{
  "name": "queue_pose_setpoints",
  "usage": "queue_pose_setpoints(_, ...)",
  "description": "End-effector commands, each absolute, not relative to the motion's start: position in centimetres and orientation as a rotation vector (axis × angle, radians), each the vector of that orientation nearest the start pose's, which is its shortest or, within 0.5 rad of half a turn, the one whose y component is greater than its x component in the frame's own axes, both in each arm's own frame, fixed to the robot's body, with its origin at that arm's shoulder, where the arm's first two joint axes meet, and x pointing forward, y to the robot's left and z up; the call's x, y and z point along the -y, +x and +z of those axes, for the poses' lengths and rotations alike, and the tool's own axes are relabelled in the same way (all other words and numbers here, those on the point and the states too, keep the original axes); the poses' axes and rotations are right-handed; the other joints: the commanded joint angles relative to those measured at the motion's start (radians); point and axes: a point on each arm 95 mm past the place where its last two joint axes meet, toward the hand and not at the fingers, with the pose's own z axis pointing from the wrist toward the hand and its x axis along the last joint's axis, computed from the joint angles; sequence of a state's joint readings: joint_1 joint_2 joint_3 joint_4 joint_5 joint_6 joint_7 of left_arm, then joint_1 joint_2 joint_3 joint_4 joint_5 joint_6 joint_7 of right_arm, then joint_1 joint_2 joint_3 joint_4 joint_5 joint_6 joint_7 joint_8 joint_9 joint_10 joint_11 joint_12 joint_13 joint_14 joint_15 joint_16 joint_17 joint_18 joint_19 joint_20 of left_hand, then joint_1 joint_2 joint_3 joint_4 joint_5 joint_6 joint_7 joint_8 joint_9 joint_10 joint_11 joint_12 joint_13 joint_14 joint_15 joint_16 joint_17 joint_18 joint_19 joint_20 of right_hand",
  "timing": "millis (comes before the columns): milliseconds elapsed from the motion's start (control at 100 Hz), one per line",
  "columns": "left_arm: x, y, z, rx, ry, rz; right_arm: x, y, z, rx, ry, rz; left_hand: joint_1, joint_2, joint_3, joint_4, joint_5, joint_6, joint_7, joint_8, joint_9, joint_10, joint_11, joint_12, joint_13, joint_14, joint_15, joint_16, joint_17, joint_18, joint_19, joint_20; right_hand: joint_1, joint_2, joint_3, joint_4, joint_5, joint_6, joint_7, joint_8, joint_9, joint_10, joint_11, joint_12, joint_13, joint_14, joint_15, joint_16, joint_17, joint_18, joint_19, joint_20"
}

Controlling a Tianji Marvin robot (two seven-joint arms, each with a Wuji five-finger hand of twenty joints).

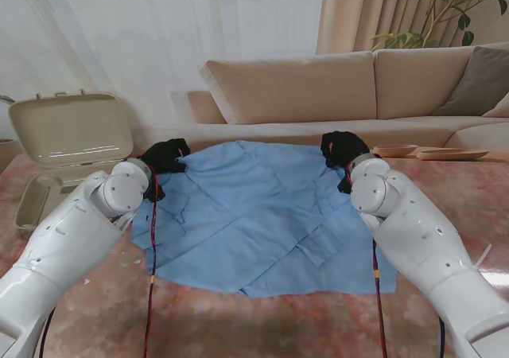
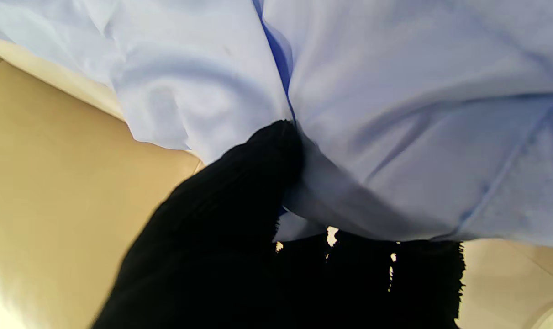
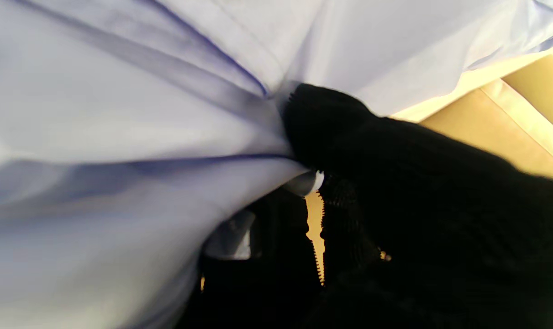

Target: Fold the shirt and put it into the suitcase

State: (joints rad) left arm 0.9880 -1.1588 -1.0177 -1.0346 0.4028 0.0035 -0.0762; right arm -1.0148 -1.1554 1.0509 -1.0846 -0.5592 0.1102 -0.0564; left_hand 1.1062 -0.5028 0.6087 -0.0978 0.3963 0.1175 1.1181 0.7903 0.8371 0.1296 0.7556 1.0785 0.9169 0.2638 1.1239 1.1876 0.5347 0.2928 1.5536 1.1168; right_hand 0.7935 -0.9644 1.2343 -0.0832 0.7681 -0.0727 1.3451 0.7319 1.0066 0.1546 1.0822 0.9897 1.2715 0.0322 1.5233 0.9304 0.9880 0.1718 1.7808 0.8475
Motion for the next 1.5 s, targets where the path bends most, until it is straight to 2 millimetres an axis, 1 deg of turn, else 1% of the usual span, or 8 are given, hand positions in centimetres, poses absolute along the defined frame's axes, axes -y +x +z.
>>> queue_pose_setpoints(0, -3.0, 55.0, -28.9, -1.235, -1.705, -1.612, 4.5, 55.1, -27.4, -1.132, 1.553, 1.49, 0.023, -0.008, 0.046, 0.014, 0.027, -0.019, 0.037, 0.024, 0.021, -0.001, 0.038, 0.015, 0.029, 0.01, 0.041, 0.016, -0.004, -0.017, 0.082, 0.02, 0.047, -0.025, 0.071, 0.079, 0.019, -0.005, 0.042, 0.008, 0.034, 0.179, 0.069, 0.028, 0.044, -0.079, 0.046, 0.029, 0.003, 0.004, 0.084, -0.025)
queue_pose_setpoints(190, -3.2, 53.5, -28.3, -1.212, -1.652, -1.642, 5.1, 53.7, -27.4, -1.133, 1.53, 1.507, 0.027, -0.006, 0.039, 0.013, 0.027, -0.022, 0.035, 0.024, 0.021, -0.003, 0.038, 0.016, 0.027, 0.011, 0.039, 0.018, -0.008, -0.015, 0.079, 0.02, 0.05, -0.045, 0.084, 0.068, 0.035, -0.01, 0.033, 0.011, 0.046, 0.174, 0.063, 0.03, 0.044, -0.076, 0.046, 0.031, 0.022, 0.2, -0.19, -0.351)
queue_pose_setpoints(320, -3.4, 52.2, -28.2, -1.211, -1.625, -1.653, 5.4, 52.6, -27.5, -1.137, 1.505, 1.527, 0.03, -0.005, 0.033, 0.012, 0.027, -0.022, 0.034, 0.025, 0.02, -0.003, 0.037, 0.016, 0.024, 0.011, 0.036, 0.019, -0.013, -0.013, 0.075, 0.021, 0.039, -0.056, 0.092, 0.06, 0.038, -0.016, 0.034, 0.01, 0.05, 0.169, 0.062, 0.028, 0.044, -0.076, 0.046, 0.031, 0.083, -0.067, 0.281, 0.679)
queue_pose_setpoints(380, -3.5, 51.6, -28.2, -1.213, -1.615, -1.654, 5.5, 52.0, -27.5, -1.134, 1.492, 1.539, 0.031, -0.005, 0.029, 0.011, 0.027, -0.022, 0.034, 0.025, 0.02, -0.003, 0.037, 0.017, 0.023, 0.011, 0.035, 0.019, -0.014, -0.012, 0.074, 0.022, 0.037, -0.061, 0.098, 0.057, 0.039, -0.017, 0.033, 0.01, 0.051, 0.168, 0.062, 0.028, 0.044, -0.076, 0.046, 0.031, 0.007, 0.028, 0.011, 0.121)
queue_pose_setpoints(540, -3.9, 50.3, -28.1, -1.212, -1.592, -1.653, 5.6, 50.3, -27.5, -1.117, 1.452, 1.58, 0.036, -0.005, 0.021, 0.008, 0.027, -0.022, 0.033, 0.026, 0.02, -0.003, 0.035, 0.017, 0.02, 0.012, 0.03, 0.019, -0.019, -0.009, 0.069, 0.023, 0.037, -0.065, 0.097, 0.058, 0.039, -0.017, 0.033, 0.01, 0.051, 0.163, 0.061, 0.026, 0.044, -0.076, 0.046, 0.031, 0.077, -0.069, 0.276, 0.638)
queue_pose_setpoints(770, -3.9, 48.2, -28.1, -1.199, -1.582, -1.674, 5.6, 47.7, -27.6, -1.097, 1.396, 1.633, 0.042, -0.004, 0.011, 0.004, 0.027, -0.022, 0.033, 0.026, 0.02, -0.005, 0.032, 0.016, 0.017, 0.016, 0.025, 0.02, -0.022, -0.003, 0.065, 0.026, 0.039, -0.058, 0.089, 0.065, 0.035, -0.02, 0.029, 0.013, 0.05, 0.16, 0.062, 0.024, 0.044, -0.076, 0.046, 0.031, -0.014, 0.014, 0.011, 0.229)
queue_pose_setpoints(820, -3.9, 47.7, -28.1, -1.193, -1.578, -1.682, 5.5, 47.1, -27.7, -1.092, 1.392, 1.64, 0.043, -0.004, 0.009, 0.003, 0.027, -0.022, 0.033, 0.026, 0.02, -0.005, 0.031, 0.016, 0.018, 0.017, 0.025, 0.02, -0.022, -0.003, 0.065, 0.026, 0.041, -0.058, 0.087, 0.066, 0.036, -0.02, 0.029, 0.013, 0.049, 0.16, 0.061, 0.024, 0.044, -0.076, 0.046, 0.031, 0.096, -0.069, 0.279, 0.664)
queue_pose_setpoints(1490, -4.6, 40.5, -30.7, -1.174, -1.593, -1.65, 6.4, 40.1, -30.3, -1.045, 1.406, 1.681, 0.071, 0.005, -0.038, -0.018, 0.028, -0.028, 0.009, 0.029, 0.017, -0.009, 0.01, 0.022, 0.0, 0.027, 0.012, 0.026, -0.045, 0.005, 0.045, 0.039, 0.041, -0.112, 0.113, 0.044, 0.064, -0.023, 0.008, 0.015, 0.081, 0.164, 0.048, 0.019, 0.043, -0.054, 0.051, 0.038, 0.041, -0.059, 0.209, 0.618)
